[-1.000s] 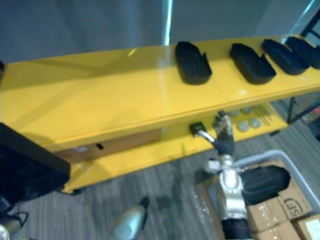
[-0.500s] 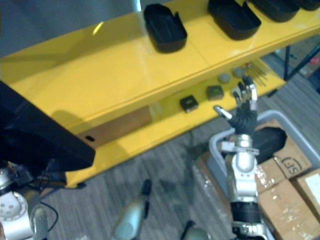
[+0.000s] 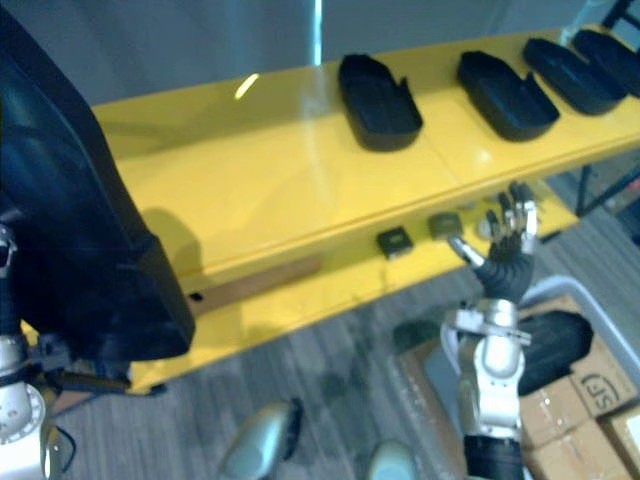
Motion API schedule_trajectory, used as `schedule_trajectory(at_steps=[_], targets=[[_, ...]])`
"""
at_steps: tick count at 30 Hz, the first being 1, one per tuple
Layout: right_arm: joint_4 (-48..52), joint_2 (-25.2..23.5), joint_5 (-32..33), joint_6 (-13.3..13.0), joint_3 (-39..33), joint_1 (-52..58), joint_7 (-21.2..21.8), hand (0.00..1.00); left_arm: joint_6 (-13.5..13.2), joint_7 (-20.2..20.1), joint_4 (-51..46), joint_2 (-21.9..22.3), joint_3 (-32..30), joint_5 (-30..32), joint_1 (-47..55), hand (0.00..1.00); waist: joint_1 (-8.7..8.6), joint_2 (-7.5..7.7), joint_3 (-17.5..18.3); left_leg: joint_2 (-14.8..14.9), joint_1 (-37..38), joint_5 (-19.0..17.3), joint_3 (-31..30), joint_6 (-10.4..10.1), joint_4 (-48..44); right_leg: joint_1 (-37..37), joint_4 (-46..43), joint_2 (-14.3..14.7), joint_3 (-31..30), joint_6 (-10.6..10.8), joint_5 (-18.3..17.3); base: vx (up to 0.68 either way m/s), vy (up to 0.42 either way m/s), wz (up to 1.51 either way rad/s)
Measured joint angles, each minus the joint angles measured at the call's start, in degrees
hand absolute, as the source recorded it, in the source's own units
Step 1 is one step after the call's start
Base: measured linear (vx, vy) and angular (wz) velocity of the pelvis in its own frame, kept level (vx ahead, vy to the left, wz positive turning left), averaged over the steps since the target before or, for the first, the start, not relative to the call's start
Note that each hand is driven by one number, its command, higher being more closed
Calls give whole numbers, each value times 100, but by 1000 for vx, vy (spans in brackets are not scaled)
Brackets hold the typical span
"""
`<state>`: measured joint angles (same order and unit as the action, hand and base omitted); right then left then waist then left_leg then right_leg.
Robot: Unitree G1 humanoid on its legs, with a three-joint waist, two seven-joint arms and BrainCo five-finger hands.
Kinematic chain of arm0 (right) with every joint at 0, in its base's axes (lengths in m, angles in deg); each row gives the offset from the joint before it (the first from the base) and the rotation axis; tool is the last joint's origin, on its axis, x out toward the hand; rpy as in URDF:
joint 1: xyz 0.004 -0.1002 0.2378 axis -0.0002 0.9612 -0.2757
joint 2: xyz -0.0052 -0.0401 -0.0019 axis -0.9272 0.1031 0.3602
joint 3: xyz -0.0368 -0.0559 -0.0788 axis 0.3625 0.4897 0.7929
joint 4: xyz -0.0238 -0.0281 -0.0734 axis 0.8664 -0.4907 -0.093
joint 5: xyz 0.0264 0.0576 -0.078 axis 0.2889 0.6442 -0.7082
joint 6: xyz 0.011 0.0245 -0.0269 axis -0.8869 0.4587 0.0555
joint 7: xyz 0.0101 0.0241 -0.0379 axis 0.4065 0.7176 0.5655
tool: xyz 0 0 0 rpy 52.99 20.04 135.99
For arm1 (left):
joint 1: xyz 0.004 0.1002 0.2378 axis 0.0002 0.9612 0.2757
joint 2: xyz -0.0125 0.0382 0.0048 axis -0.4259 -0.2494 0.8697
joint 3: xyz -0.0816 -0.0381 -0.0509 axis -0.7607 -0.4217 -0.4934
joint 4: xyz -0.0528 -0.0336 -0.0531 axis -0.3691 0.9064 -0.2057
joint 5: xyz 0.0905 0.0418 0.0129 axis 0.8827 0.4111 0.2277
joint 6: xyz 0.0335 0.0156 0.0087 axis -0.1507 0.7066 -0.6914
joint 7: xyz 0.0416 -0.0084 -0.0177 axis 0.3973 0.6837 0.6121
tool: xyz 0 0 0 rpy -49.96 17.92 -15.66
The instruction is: Walk over and take plastic housings, then place them on the shelf
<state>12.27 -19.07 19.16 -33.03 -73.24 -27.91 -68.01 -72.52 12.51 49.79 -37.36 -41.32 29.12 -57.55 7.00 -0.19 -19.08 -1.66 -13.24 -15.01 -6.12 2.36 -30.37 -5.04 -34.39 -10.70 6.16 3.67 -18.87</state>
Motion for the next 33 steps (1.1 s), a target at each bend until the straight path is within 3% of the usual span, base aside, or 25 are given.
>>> schedule_trajectory(at_steps=[3, 5, 7, 8, 9, 11, 13, 16, 20, 23, 27, 31, 33], targets=[[72, 173, -123, 5, -188, 9, -46, 0, 103, -27, 32, -98, 93, -17, -168, 100, -36, -62, 57, -8, 215, -48, -434, -146, 46, -305, 577, 181, -583, 206, 100, 227, -56, 68], [421, 230, -162, 9, -287, 40, -183, 0, 103, -43, 26, -139, 231, -62, -176, 100, -61, -45, 117, -21, 340, -129, -724, -290, 52, -408, 637, 144, -749, 353, 187, 289, -202, 100], [894, 270, -316, 4, -354, 35, -242, 0, 120, -81, -95, -138, 382, -192, -92, 100, -45, 161, 354, -53, 348, -236, -751, -474, -9, -505, 706, -49, -737, 461, 344, 296, -306, 99], [1121, 294, -355, -4, -357, -5, -255, 0, 126, -114, -244, -137, 443, -280, -5, 100, -19, 302, 478, -64, 306, -340, -702, -654, -107, -462, 831, -148, -638, 349, 651, 279, -387, 71], [1207, 329, -373, -22, -358, -74, -300, 0, 108, -172, -330, -78, 494, -298, 28, 100, -5, 378, 549, 2, 263, -442, -605, -828, -239, -384, 879, -173, -509, 644, 663, 272, -477, 66], [1191, 541, -534, 21, -363, -213, -587, 0, 98, -328, -363, 275, 814, -294, 208, 100, 2, -27, 712, 577, 146, -483, -376, -963, -272, -291, 918, 203, -137, 470, 651, 140, -373, 43], [1072, 697, -664, 19, -426, -314, -866, 0, 100, -363, -360, 292, 1003, -282, 184, 100, -69, -179, 728, 838, 189, -266, -10, -1052, 170, -293, 965, 283, 23, 351, 679, 63, -228, 28], [985, 745, -1151, 12, -879, -326, -1500, 0, 100, -334, -231, 283, 1142, -247, -324, 100, -252, -256, 725, 867, 233, 150, 57, -1079, 777, -290, 1277, 284, 163, 232, 842, 13, -148, 23], [1094, 785, -1465, -85, -1492, -253, -2031, 0, 241, -189, 71, 140, 1148, -236, -618, 100, -473, -201, 685, 854, 500, 274, 280, -1045, 1089, -144, 1510, 260, 71, 215, 959, 3, 10, -19], [1419, 785, -1392, -261, -1849, 211, -1935, 0, 613, -214, 314, -41, 1122, -244, -644, 100, -551, -175, 681, 823, 743, 295, 585, -1007, 1277, -9, 1708, 229, -157, 262, 1048, 0, 68, -35], [1570, 760, -745, -229, -1909, 653, -1159, 0, 1379, -328, 839, -184, 976, -242, -833, 100, -793, -170, 680, 799, 976, 317, 918, -973, 1410, 101, 1915, 200, -379, 314, 1186, -8, 57, -32], [1565, 745, -427, -122, -1918, 884, -635, 0, 2132, -358, 2353, -605, 966, -284, -1491, 100, -960, -174, 682, 797, 1135, 330, 1186, -955, 1511, 106, 1980, 200, -605, 354, 1261, -28, 30, -28], [1556, 745, -175, -101, -1931, 940, -404, 0, 2516, -362, 3813, -1049, 1003, -350, -2134, 100, -1159, -171, 680, 808, 1155, 359, 1362, -919, 1583, 91, 2089, 194, -686, 371, 1355, -27, 21, -19]])
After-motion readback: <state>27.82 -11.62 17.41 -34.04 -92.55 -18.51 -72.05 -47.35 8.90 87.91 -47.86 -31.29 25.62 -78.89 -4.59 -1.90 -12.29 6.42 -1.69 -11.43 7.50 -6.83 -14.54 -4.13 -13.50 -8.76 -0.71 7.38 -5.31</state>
